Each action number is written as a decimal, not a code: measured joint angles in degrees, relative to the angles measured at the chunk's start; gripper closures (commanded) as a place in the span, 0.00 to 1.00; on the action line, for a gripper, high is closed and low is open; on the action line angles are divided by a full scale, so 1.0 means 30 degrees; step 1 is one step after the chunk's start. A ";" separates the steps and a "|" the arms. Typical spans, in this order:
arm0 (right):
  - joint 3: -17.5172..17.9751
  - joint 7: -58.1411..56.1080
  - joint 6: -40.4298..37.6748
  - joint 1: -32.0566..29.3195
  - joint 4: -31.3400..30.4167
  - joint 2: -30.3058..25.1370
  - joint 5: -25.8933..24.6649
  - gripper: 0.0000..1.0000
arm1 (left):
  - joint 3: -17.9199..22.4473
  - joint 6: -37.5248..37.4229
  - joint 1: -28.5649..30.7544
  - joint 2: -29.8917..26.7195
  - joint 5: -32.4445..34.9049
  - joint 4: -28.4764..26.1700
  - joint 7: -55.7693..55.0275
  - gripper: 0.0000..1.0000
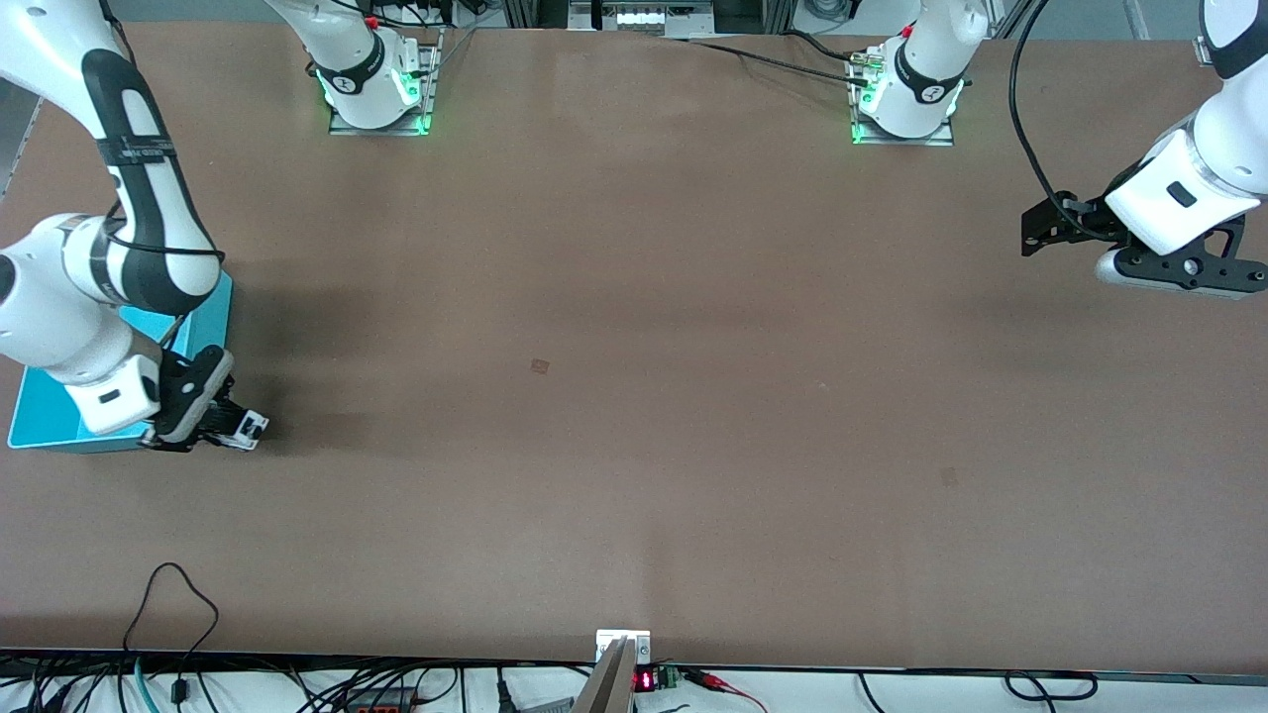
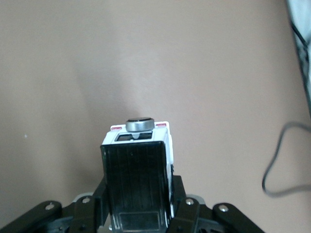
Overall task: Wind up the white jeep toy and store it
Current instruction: 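Carry the jeep over the cyan bin and lower it inside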
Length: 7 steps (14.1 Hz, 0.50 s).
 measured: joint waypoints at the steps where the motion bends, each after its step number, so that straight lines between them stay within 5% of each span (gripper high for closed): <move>1: -0.0052 0.1324 -0.0392 -0.0188 0.0053 -0.0256 0.0001 1.00 | 0.0000 -0.0005 0.0001 0.0000 0.0000 0.0000 0.0000 0.00; 7: -0.2077 0.7535 -0.1632 -0.0714 0.0116 -0.1225 -0.0002 1.00 | 0.0000 -0.0030 0.0002 -0.0002 0.0000 0.0000 0.0000 0.00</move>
